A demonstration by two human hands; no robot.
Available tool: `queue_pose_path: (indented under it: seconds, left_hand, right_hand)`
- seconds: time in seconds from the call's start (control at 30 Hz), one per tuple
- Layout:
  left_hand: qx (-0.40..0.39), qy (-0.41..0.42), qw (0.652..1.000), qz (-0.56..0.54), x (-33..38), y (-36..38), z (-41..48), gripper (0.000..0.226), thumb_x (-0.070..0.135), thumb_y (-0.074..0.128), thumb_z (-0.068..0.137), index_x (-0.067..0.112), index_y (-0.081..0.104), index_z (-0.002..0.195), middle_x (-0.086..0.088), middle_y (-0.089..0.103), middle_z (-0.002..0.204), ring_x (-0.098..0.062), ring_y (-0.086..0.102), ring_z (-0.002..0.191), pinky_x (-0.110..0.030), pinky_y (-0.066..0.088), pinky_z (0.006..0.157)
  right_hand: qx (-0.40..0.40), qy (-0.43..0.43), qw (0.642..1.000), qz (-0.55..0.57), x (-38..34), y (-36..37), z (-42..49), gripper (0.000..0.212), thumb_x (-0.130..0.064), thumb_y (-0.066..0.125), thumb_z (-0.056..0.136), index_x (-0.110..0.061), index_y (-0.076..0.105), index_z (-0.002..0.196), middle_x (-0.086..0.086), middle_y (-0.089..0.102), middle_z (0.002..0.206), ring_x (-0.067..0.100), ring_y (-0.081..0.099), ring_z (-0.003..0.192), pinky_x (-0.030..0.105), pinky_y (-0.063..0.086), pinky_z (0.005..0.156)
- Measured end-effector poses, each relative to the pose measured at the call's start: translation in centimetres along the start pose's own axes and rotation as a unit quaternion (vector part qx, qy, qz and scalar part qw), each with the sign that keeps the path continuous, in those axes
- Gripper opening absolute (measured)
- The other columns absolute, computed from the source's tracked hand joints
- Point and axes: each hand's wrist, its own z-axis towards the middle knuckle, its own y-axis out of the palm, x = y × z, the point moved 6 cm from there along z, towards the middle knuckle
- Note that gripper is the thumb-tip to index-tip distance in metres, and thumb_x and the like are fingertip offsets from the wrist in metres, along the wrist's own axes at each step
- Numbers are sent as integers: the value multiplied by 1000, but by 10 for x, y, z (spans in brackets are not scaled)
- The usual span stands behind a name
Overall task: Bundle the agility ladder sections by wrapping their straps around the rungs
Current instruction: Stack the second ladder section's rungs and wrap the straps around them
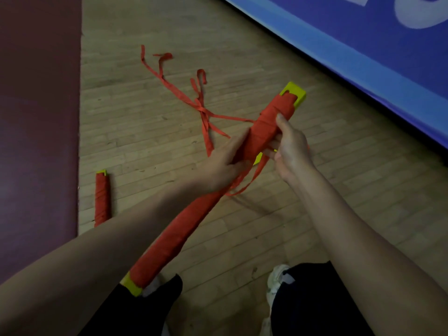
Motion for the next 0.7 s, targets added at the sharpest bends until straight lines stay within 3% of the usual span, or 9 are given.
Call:
queue_pose_path:
  seconds: [0.13,0.2,0.27,0.3,0.37,0.43,0.5,0.57,0.7]
  left_hand:
    - [-19,-45,989,-143,-9,-7,-11,61,-11,48,92,9,31,147,-6,45,142,-15,47,123,-21,37,103]
    - [-3,-81,977,-198,-17,-13,-17,47,-11,45,94,9,45,137,-6,56,120,-13,58,101,-21,47,88]
    - [56,-129,965,-220,-32,-28,-23,33,-5,51,94,9,54,124,-5,59,108,-12,58,93,-27,47,84]
    - [83,-151,957,-235,-40,-38,-27,35,0,58,91,10,52,124,-4,58,111,-13,57,99,-29,46,87]
    - [88,-167,950,-247,-54,-58,-35,65,18,76,80,15,43,136,2,50,130,-9,46,122,-24,40,100]
    - [41,-145,964,-218,-61,-73,-41,90,35,83,63,28,36,139,14,38,145,-2,31,136,-24,27,112]
    - [2,-125,976,-177,-65,-86,-49,101,42,87,57,26,38,143,14,35,151,-5,25,142,-35,19,119]
    - [-26,-110,977,-183,-67,-95,-55,91,31,87,61,14,44,139,2,46,145,-11,36,138,-41,25,118]
    - [-65,-122,963,-231,-69,-106,-67,63,-7,76,69,12,51,123,0,60,121,-2,57,114,-18,46,91]
  right_hand:
    - [-34,7,999,-13,-3,10,1,25,-30,47,99,-16,63,87,6,67,84,15,64,73,27,51,65]
    - [-64,21,997,-32,4,20,0,24,-28,47,99,-16,63,87,5,68,82,15,64,71,30,50,66]
    - [-121,43,990,-56,17,34,-6,25,-25,45,100,-15,63,86,1,69,72,12,65,62,28,51,60]
    - [-161,61,983,-67,25,43,-12,26,-24,43,100,-14,63,87,0,70,68,12,64,59,28,50,58]
    - [-256,107,956,-96,38,60,-25,28,-27,39,101,-15,64,95,0,72,71,13,62,62,28,48,58]
    - [-330,156,925,-108,45,74,-36,30,-32,37,100,-17,63,104,3,74,80,15,64,69,30,46,66]
    - [-374,201,899,-111,49,86,-43,29,-36,40,96,-20,62,107,6,73,85,18,67,76,34,48,73]
    - [-403,232,877,-118,52,99,-49,30,-37,42,92,-20,62,106,7,73,89,20,65,80,35,50,76]
    - [-437,277,845,-133,54,114,-57,39,-35,43,87,-12,60,115,9,71,94,19,67,75,29,56,65]
